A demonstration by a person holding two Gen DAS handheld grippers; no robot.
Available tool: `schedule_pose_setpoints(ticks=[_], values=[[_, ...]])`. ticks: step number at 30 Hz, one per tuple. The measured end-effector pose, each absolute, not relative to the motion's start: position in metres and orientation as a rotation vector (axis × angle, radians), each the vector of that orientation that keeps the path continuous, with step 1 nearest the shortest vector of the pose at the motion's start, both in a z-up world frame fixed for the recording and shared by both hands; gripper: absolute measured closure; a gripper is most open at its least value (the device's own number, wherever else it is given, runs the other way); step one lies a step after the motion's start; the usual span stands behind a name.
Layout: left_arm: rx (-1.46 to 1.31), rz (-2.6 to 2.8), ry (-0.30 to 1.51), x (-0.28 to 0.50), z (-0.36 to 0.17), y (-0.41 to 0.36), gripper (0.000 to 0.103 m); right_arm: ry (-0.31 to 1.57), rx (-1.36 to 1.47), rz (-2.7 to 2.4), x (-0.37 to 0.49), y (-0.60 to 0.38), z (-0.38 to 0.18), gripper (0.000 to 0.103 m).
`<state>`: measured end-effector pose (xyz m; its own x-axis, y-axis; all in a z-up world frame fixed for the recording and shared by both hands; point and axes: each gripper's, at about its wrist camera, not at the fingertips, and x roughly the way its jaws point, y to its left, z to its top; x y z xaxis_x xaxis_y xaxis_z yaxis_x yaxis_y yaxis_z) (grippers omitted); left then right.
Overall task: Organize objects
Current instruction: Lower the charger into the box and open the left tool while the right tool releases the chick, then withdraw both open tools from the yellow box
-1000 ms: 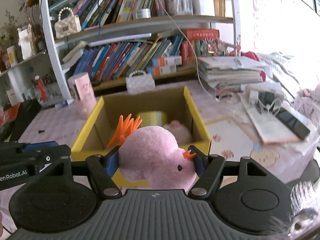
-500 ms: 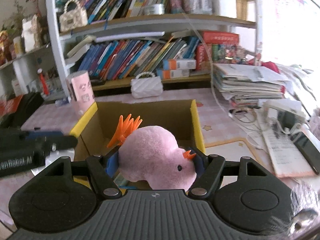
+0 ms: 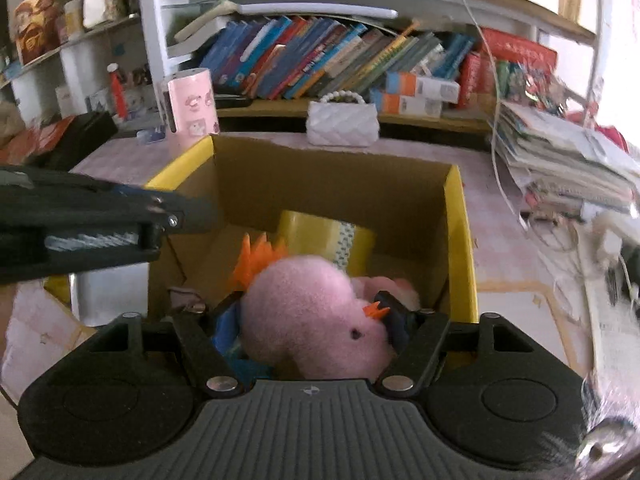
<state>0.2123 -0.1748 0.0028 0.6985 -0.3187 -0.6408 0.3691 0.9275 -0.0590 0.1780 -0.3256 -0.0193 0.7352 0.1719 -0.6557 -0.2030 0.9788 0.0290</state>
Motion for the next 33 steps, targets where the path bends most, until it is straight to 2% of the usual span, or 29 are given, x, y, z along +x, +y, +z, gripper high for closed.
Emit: schedule_pose_setpoints(ticks=[3,10,13,15,18,20,22,31,33], values=[[0.078,-0.378,0.719,0.213,-0.003,-0.177,0.090,0.769,-0.022,0.238,0.187,-0.325,-0.026,0.055],[0.081,-0.363,0.744,0.208,-0.007,-0.178,0.089,0.780,-0.010,0.257,0.191,-0.327,-0.032,0.056],[0.080,-0.342,0.726,0.200,-0.003,-0.176,0.085,0.781,0.002,0.260,0.191,-0.327,-0.034,0.056],[0.080,-0.330,0.709,0.193,0.002,-0.175,0.080,0.779,0.010,0.262,0.191,-0.328,-0.035,0.056],[0.071,-0.307,0.657,0.180,0.013,-0.170,0.066,0.776,0.022,0.258,0.190,-0.329,-0.035,0.056],[0.064,-0.281,0.620,0.170,0.020,-0.166,0.048,0.774,0.039,0.248,0.188,-0.329,-0.034,0.055],[0.050,-0.254,0.577,0.159,0.028,-0.159,0.042,0.764,0.051,0.234,0.183,-0.329,-0.031,0.055],[0.013,-0.169,0.504,0.117,0.044,-0.123,0.031,0.633,0.074,0.163,0.142,-0.319,-0.001,0.054],[0.010,-0.141,0.497,0.105,0.045,-0.113,0.026,0.607,0.079,0.123,0.130,-0.313,0.007,0.047]])
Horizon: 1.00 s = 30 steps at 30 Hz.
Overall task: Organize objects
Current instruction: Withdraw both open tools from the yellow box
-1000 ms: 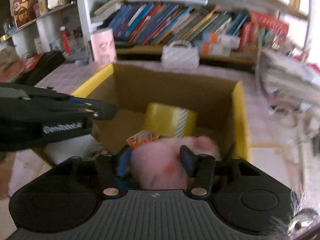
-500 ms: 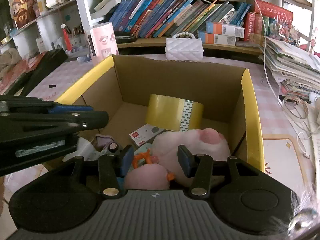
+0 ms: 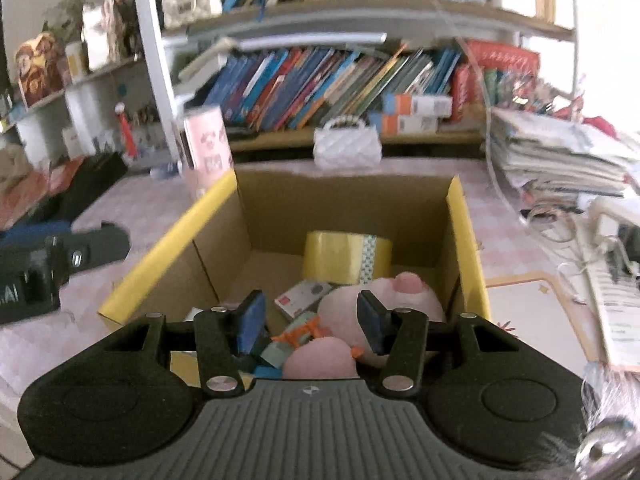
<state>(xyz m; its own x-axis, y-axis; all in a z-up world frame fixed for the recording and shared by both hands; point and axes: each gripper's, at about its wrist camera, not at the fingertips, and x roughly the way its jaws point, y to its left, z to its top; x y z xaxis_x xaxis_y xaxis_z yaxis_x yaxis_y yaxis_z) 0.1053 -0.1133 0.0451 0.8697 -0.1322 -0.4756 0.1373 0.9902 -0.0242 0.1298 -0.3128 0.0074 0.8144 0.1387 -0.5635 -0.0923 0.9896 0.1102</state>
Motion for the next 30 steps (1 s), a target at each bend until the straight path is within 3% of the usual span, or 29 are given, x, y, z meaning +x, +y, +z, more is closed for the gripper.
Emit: schedule_pose_setpoints(ticks=[3,10,15,30], values=[[0.006,-0.093,0.480,0.086,0.045,-0.098,0.020,0.575,0.068,0.091,0.112,-0.298,0.019,0.036],[-0.025,-0.028,0.480,0.043,0.044,-0.061,0.005,0.542,0.057,0.050,0.074,-0.258,0.032,0.022],[-0.031,0.005,0.526,0.010,0.032,-0.043,0.002,0.530,0.040,-0.007,0.032,-0.231,0.024,0.000],[-0.040,-0.006,0.606,-0.044,0.014,-0.017,0.000,0.618,-0.011,-0.071,-0.039,-0.197,-0.004,0.000]])
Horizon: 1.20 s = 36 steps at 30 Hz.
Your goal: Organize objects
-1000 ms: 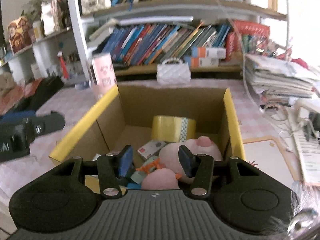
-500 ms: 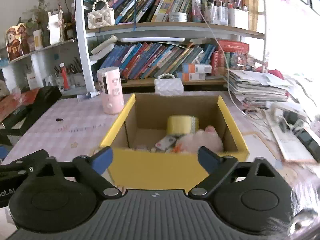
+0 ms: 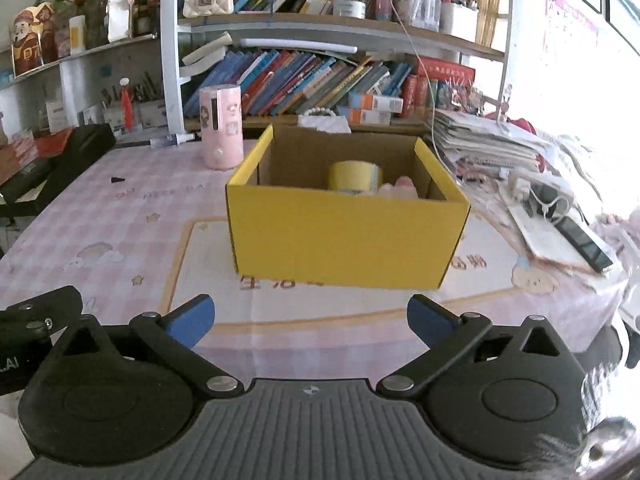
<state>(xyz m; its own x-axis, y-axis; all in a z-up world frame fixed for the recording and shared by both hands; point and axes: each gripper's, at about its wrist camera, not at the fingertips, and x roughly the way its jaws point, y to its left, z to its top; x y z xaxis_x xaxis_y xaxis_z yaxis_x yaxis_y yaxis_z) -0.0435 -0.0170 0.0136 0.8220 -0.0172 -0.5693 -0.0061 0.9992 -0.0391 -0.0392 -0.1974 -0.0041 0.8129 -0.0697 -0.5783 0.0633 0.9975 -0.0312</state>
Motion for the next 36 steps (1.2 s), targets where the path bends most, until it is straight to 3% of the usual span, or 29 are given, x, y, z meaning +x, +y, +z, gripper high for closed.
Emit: schedule_pose_setpoints(ticks=[36], values=[[0.034,0.103,0.660,-0.060,0.006,-0.018,0.000,0.679,-0.026,-0.077,-0.056,-0.185,-0.016,0.000]])
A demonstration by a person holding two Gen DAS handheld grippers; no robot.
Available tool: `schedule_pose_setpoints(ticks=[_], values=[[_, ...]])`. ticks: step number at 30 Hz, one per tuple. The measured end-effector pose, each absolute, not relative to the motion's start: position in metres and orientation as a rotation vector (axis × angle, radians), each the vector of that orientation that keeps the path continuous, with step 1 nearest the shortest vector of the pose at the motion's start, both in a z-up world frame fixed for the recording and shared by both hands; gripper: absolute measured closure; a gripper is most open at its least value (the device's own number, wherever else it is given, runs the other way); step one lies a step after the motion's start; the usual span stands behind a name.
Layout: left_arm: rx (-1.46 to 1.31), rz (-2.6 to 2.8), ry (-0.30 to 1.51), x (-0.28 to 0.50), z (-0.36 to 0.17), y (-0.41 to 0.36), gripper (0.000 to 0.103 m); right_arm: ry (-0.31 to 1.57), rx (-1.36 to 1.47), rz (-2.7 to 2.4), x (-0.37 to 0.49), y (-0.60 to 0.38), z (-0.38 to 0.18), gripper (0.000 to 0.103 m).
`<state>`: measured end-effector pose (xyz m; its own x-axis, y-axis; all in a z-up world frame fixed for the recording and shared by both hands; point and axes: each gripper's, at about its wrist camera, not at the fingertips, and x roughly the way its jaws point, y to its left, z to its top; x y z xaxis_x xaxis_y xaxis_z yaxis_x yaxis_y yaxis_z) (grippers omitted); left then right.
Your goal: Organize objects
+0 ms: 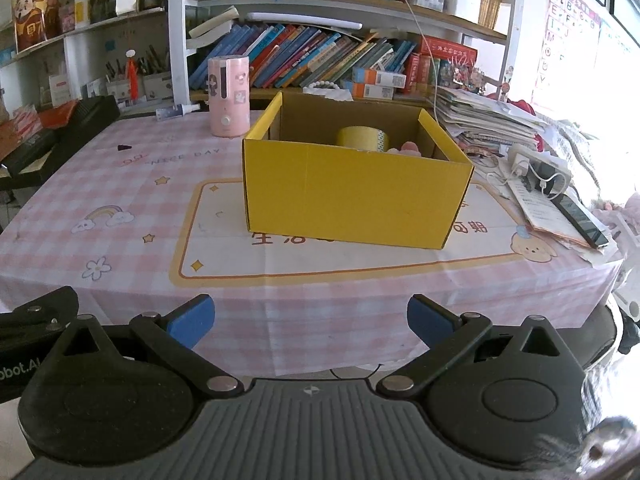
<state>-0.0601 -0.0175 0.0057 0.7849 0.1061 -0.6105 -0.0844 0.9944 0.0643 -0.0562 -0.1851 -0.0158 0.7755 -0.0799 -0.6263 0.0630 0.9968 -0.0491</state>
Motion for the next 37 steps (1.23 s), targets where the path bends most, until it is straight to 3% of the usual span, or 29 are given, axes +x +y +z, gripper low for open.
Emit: schedule_pose_setpoints(ticks=[37], values=[[0.027,0.095,0.717,-0.049,0.000,-0.018,0.000,0.713,-0.038,-0.100,-0.048,-0.185,-0.022,0.000]])
